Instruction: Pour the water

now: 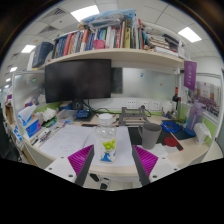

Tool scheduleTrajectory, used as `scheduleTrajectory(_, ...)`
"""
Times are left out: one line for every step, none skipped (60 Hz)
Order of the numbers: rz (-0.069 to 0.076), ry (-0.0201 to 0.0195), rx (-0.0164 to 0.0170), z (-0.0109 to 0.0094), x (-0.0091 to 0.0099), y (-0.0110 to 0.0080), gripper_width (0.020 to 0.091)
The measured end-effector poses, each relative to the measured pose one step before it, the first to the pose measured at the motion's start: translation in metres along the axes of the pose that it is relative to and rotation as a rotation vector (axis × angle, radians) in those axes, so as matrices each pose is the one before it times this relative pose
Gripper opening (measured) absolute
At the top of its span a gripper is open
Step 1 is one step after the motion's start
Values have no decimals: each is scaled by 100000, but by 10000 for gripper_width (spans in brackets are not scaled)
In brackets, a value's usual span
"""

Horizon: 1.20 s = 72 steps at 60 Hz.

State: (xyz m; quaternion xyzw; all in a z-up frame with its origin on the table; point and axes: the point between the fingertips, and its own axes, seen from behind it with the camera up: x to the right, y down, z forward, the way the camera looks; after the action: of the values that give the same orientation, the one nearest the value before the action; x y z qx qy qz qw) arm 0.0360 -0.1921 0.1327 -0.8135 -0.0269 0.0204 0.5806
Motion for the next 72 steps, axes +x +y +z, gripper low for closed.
scheduleTrajectory(-134, 54, 2015, 2233, -1942, 409, 783)
scheduleTrajectory(33, 224, 958, 645, -346, -31, 779)
scheduleTrajectory(235, 308, 564, 605, -313, 37, 779)
scheduleTrajectory(364, 264, 292, 598, -283, 56, 779)
scheduleTrajectory(460, 43, 179, 574, -294, 35, 779)
scheduleTrajectory(602, -184, 43, 493, -310, 98, 777)
scheduleTrajectory(661, -217, -104, 484, -294, 95, 777)
scheduleTrajectory(808, -217, 2, 450, -239, 54, 779)
scheduleTrajectory(948, -92, 189, 437, -173, 19, 778)
scheduleTrajectory(998, -47, 395, 424, -166, -50, 779)
scheduleTrajectory(977, -80, 471, 397, -181, -61, 779)
scheduleTrajectory(805, 34, 533, 386, -127, -63, 780)
scheduleTrajectory(585, 182, 506, 358, -50, -32, 780)
scheduleTrajectory(351, 449, 420, 348, 5, 10, 780)
scheduleTrajectory(83, 627, 323, 351, 79, 37, 778)
scheduleTrajectory(-80, 848, 318, 382, 157, 28, 781)
scheduleTrajectory(-151, 1152, 209, 387, 220, 107, 779)
scheduleTrajectory(-349, 1316, 85, 348, 258, 117, 779)
scheduleTrajectory(-442, 1202, 141, 343, 197, 125, 780)
scheduleTrajectory(-594, 1054, 169, 303, 186, 117, 778)
scheduleTrajectory(-667, 1003, 266, 333, 116, 132, 776)
scheduleTrajectory(-652, 845, 243, 293, 116, 120, 775)
scheduleTrajectory(-449, 795, 282, 264, 92, 125, 770)
scheduleTrajectory(-363, 668, 121, 223, 137, 105, 766)
scheduleTrajectory(-338, 786, 285, 276, 106, 165, 763)
scheduleTrajectory(-407, 763, 222, 213, 69, 102, 762)
scheduleTrajectory(-607, 771, 321, 208, 60, 59, 754)
scheduleTrajectory(-815, 697, 406, 186, 47, 59, 748)
scheduleTrajectory(-958, 587, 387, 179, 12, 61, 738)
scheduleTrajectory(-988, 414, 281, 186, -34, 100, 726)
scheduleTrajectory(-923, 438, 150, 175, -36, 118, 710)
scheduleTrajectory(-958, 452, 148, 172, 6, 66, 688)
scheduleTrajectory(-922, 464, 302, 110, -12, 27, 655)
scheduleTrajectory(-869, 218, 351, 110, -90, 6, 619)
scheduleTrajectory(-494, -459, 419, 66, -254, -15, 588)
scheduleTrajectory(-231, -597, 452, 64, -185, -70, 553)
scheduleTrajectory(-63, 74, 468, 74, -63, -42, 538)
scheduleTrajectory(111, 269, 726, 76, -65, -107, 534)
scheduleTrajectory(129, 403, 518, 20, 10, -76, 520)
scheduleTrajectory(204, 161, 159, 35, -48, 24, 511)
scheduleTrajectory(211, -85, 246, -5, -67, -23, 499)
scheduleTrajectory(148, -266, 305, 41, -114, -15, 491)
scheduleTrajectory(166, -508, 147, 7, -127, -6, 486)
scheduleTrajectory(348, -704, -81, -23, -97, 4, 478)
scheduleTrajectory(546, -514, -29, 52, -105, 40, 467)
scheduleTrajectory(566, -581, -246, 12, -56, 17, 464)
scheduleTrajectory(462, -580, -327, 4, -41, 15, 462)
scheduleTrajectory(475, -419, -378, 8, 196, -41, 460)
scheduleTrajectory(503, 73, -213, 70, 116, 0, 458)
scheduleTrajectory(585, 136, -189, 18, 119, -19, 459)
scheduleTrajectory(377, -38, -284, 70, 21, -3, 454)
scheduleTrajectory(285, -333, -655, 32, -36, 43, 444)
scheduleTrajectory(93, -440, -734, 39, -69, 17, 443)
scheduleTrajectory(-260, -110, -821, 114, -119, -7, 442)
scheduleTrajectory(-351, 99, -705, 12, 131, 19, 442)
scheduleTrajectory(-366, 170, -779, 59, 167, 21, 443)
scheduleTrajectory(-396, 270, -861, 31, 175, 10, 434)
scheduleTrajectory(-472, 256, -919, 56, 146, -10, 433)
scheduleTrajectory(-491, -47, -979, 57, 74, -16, 433)
scheduleTrajectory(-270, -480, -913, 51, -46, -88, 434)
scheduleTrajectory(-137, -817, -676, 38, -109, -164, 435)
scheduleTrajectory(-188, -983, -161, 10, -83, -283, 435)
scheduleTrajectory(170, -874, 155, 43, -20, -349, 435)
scheduleTrajectory(841, -879, 151, 78, -10, -299, 433)
scheduleTrajectory(1518, -1182, 124, 169, -138, -151, 434)
scheduleTrajectory(1421, -1572, -17, 62, -163, -328, 434)
scheduleTrajectory(1478, -1825, 20, 68, -184, -359, 434)
scheduleTrajectory(1878, -1931, -46, 65, -195, -357, 433)
scheduleTrajectory(2666, -2106, -93, 120, -194, -299, 433)
scheduleTrajectory(3280, -2077, -236, 109, -222, -343, 433)
scheduleTrajectory(3825, -2163, -172, 116, -230, -377, 432)
scheduleTrajectory(4361, -2012, -93, 161, -154, -359, 433)
